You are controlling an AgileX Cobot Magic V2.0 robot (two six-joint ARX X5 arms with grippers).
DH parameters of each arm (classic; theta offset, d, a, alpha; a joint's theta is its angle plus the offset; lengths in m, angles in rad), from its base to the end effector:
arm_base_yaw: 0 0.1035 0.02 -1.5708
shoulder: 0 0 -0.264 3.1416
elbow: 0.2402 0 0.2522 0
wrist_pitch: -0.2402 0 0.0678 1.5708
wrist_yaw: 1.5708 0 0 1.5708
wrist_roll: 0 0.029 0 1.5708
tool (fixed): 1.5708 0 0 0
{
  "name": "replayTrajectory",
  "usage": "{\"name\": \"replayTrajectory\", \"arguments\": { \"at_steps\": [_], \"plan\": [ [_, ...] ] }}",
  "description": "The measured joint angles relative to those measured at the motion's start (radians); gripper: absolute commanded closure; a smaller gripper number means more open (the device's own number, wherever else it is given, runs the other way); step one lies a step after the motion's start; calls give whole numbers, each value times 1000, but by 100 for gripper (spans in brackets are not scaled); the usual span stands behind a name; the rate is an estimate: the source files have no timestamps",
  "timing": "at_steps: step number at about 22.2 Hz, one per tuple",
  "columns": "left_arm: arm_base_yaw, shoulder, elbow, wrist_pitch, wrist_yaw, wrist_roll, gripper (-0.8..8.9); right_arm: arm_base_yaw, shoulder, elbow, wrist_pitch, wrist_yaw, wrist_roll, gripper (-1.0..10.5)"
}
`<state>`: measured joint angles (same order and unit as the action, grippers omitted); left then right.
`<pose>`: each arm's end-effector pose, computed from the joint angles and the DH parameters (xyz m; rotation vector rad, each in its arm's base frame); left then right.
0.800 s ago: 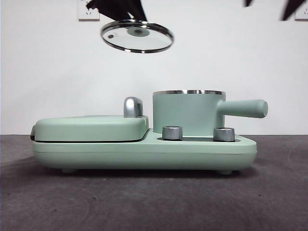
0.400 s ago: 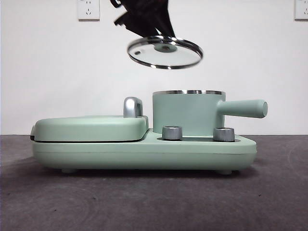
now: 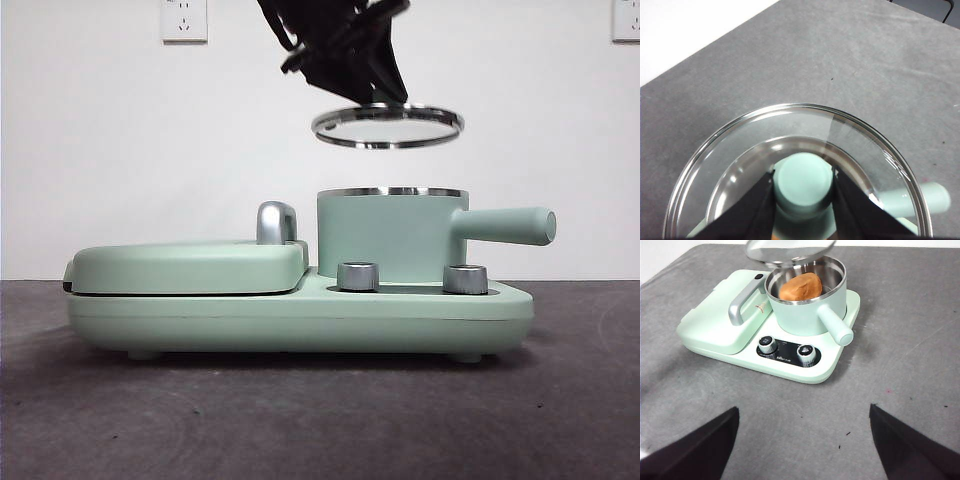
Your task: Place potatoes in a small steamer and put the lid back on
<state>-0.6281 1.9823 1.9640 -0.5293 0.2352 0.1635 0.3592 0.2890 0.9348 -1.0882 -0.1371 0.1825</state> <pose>0.3630 -0.2720 0.3510 0.2596 0.4845 -0.8858 0.0114 0.0085 0.3328 0.1263 0.4871 0.4459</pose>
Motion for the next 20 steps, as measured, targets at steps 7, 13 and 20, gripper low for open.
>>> {"name": "replayTrajectory", "arguments": {
  "at_steps": [7, 13, 20],
  "plan": [
    [0, 51, 0, 19, 0, 16, 798, 0, 0, 0, 0, 0, 6, 531],
    [0, 66, 0, 29, 0, 28, 798, 0, 0, 0, 0, 0, 8, 531],
    [0, 68, 0, 32, 3, 38, 798, 0, 0, 0, 0, 0, 8, 531]
  ]
}}
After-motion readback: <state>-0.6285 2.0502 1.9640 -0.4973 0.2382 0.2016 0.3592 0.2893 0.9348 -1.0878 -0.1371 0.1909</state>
